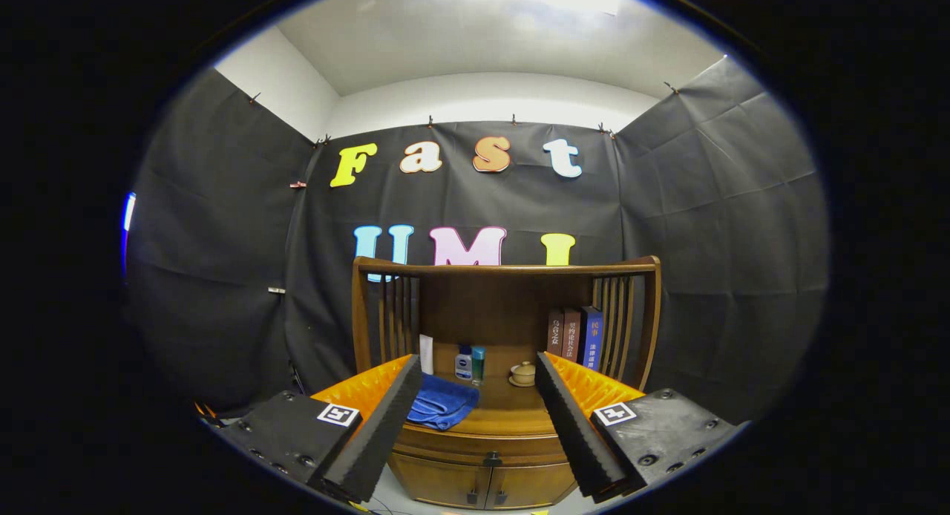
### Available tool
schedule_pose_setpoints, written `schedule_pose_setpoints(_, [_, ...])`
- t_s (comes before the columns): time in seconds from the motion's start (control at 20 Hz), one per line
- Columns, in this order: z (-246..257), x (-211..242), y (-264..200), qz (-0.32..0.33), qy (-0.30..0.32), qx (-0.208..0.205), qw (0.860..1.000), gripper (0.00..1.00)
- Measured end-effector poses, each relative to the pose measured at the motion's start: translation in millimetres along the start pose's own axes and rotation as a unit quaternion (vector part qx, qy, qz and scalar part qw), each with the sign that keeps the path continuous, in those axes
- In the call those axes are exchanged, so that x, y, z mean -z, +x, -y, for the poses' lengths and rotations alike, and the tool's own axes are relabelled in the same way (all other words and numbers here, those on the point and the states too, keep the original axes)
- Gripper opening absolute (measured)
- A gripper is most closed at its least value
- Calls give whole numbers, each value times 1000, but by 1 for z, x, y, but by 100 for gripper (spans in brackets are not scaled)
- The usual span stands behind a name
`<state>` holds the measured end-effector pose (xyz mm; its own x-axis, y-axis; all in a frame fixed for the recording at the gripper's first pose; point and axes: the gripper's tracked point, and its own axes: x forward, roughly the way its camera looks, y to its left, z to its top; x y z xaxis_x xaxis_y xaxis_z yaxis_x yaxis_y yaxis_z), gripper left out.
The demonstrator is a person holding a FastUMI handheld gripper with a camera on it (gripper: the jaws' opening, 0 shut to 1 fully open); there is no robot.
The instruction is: Pull open the drawer, take out the items inside it, and place them on the countertop above the cabinet.
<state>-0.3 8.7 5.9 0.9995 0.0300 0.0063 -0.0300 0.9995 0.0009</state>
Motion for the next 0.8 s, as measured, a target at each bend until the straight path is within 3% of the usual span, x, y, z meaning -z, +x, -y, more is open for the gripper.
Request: schedule_pose_setpoints(0.8, [3, -1, 2, -1, 1, 13, 1000, 99])
